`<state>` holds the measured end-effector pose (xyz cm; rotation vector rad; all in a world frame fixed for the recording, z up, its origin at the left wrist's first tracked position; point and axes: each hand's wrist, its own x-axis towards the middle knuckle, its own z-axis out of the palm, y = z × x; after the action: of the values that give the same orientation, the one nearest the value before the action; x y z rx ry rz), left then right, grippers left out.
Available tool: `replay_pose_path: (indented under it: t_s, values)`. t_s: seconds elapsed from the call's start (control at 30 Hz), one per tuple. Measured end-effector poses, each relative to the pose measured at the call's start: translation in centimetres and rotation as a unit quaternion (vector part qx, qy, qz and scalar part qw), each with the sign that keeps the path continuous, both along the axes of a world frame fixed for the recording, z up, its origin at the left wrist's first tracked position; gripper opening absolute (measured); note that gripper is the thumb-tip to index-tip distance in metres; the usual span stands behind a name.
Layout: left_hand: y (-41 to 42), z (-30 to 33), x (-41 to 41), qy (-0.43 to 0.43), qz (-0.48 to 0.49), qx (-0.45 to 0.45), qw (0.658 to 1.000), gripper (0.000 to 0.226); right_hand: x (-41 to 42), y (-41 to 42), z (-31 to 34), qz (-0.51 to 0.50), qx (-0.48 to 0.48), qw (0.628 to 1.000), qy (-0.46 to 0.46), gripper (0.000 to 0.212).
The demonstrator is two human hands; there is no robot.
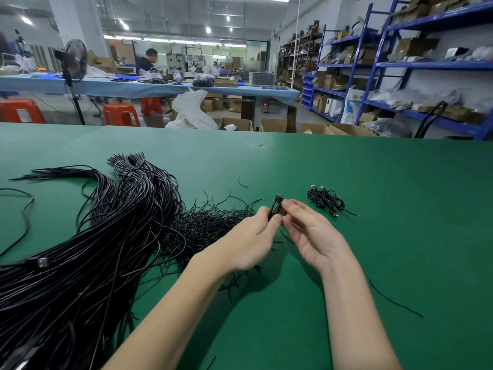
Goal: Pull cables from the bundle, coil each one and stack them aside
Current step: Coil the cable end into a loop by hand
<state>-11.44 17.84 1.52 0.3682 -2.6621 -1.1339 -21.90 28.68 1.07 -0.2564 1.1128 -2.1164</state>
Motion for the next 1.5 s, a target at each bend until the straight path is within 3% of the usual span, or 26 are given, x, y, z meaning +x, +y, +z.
replay_pose_path:
  t_s: [0.17, 0.33, 0.4, 0.57, 0.7, 0.9, 1.13, 1.37, 1.5]
  values:
    - [-0.2, -0.1, 0.0, 0.003, -0.006, -0.027, 1.000, 0.036, -0.1, 0.1, 0.0, 0.001, -0.003, 1.000, 0.018, 0.030]
    - [-0.6, -0.3, -0.1, 0.023, -0.004, -0.044, 0.999, 0.035, 0.3, -0.5, -0.2, 0.044, 0.165, 0.973, 0.155, 0.045]
    - [-0.5, -0.3, -0.1, 0.015, -0.015, -0.033, 0.999, 0.038, 0.6, -0.9, -0.4, 0.060, 0.173, 0.965, 0.185, 0.053]
    - [0.0, 0.1, -0.2, 0.012, -0.024, 0.044, 0.999, 0.040, 0.6, -1.2, -1.0, -0.003, 0.158, 0.967, 0.198, 0.040]
    - [0.1, 0.4, -0.1, 0.013, -0.041, 0.083, 0.996, 0.019, 0.3, -0.9, -1.4, -0.019, 0.161, 0.965, 0.204, 0.026]
    - [-0.2, 0.5, -0.2, 0.008, -0.047, 0.058, 0.997, 0.032, 0.6, -1.5, -1.6, -0.049, 0.147, 0.970, 0.189, 0.025]
    - [-0.6, 0.9, 0.7, -0.007, -0.102, 0.263, 0.959, 0.032, 0.9, -1.8, -1.1, -0.026, 0.125, 0.977, 0.173, 0.040]
    - [-1.8, 0.7, 1.3, -0.045, -0.159, 0.342, 0.925, 0.025, 1.3, -1.7, -0.6, -0.005, 0.143, 0.977, 0.159, 0.036]
    - [-2.1, 1.0, 1.4, -0.055, -0.136, 0.304, 0.941, 0.024, 1.1, -2.5, -0.7, -0.030, 0.172, 0.963, 0.205, 0.033]
